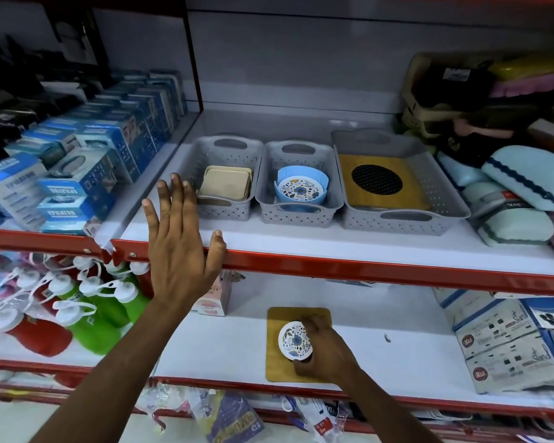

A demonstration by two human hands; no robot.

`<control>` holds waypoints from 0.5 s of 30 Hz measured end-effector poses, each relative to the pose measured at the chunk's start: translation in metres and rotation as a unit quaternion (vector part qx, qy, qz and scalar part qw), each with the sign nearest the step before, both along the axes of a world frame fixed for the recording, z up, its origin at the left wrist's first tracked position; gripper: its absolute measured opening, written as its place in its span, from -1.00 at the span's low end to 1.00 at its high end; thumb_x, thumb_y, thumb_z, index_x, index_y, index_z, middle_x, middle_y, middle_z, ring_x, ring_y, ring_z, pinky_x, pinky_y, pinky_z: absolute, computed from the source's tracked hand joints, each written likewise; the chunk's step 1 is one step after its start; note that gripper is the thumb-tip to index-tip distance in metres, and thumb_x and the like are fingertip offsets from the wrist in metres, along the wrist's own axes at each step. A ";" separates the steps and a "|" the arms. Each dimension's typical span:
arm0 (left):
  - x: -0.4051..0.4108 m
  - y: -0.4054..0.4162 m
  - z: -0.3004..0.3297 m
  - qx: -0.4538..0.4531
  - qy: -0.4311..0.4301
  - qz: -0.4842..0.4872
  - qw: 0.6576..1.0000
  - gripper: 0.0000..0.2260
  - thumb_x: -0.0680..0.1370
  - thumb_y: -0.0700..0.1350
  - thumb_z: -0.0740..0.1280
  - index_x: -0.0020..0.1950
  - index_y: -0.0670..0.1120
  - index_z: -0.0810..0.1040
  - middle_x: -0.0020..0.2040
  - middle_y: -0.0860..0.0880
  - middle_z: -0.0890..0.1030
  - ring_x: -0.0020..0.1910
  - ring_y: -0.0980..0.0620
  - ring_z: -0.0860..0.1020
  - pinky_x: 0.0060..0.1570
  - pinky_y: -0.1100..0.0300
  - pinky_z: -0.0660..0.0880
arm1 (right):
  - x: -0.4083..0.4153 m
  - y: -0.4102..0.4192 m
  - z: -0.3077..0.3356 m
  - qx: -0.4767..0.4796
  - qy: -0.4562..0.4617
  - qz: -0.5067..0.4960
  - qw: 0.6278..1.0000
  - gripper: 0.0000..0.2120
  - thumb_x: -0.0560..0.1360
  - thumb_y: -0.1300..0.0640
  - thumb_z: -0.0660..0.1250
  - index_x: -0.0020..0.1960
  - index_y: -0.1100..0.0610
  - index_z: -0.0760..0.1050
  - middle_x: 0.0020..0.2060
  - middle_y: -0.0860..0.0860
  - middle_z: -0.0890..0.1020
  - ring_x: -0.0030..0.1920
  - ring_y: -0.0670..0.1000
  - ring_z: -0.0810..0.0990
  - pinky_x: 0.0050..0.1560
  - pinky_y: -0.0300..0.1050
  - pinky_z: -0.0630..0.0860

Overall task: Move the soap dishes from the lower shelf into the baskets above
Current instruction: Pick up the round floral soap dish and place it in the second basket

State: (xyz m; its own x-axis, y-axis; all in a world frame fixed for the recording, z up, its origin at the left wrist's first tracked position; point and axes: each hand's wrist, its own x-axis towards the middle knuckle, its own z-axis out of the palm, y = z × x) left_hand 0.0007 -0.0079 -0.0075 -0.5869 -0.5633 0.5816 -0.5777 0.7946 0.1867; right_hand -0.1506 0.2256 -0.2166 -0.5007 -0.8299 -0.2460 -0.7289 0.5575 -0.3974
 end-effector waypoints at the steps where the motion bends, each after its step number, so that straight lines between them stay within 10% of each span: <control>1: 0.000 0.000 0.000 0.000 -0.001 0.000 1.000 -0.26 0.53 0.14 0.00 0.62 -0.20 -0.10 0.66 -0.21 -0.05 0.65 -0.14 -0.11 0.61 -0.23 -0.12 | 0.003 0.001 0.005 -0.029 -0.003 -0.008 1.000 -0.01 0.22 -0.26 0.44 0.54 0.06 0.20 0.45 -0.01 0.34 0.33 0.03 0.48 0.26 -0.18 0.48; 15: 0.002 0.001 0.000 0.005 0.015 -0.014 1.000 -0.25 0.52 0.11 0.06 0.61 -0.20 -0.10 0.65 -0.22 -0.04 0.65 -0.14 -0.11 0.61 -0.21 -0.12 | 0.047 0.007 0.189 -0.442 0.150 0.031 0.884 -0.23 0.31 -0.04 0.52 0.41 0.27 0.40 0.30 0.14 0.53 0.30 0.04 0.49 0.32 -0.24 0.44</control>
State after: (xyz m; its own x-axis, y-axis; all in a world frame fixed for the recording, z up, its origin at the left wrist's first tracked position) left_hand 0.0029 -0.0069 -0.0072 -0.5849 -0.5525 0.5939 -0.5496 0.8084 0.2108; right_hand -0.1034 0.2327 -0.0277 -0.3797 -0.6595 0.6487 -0.8938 0.0805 -0.4412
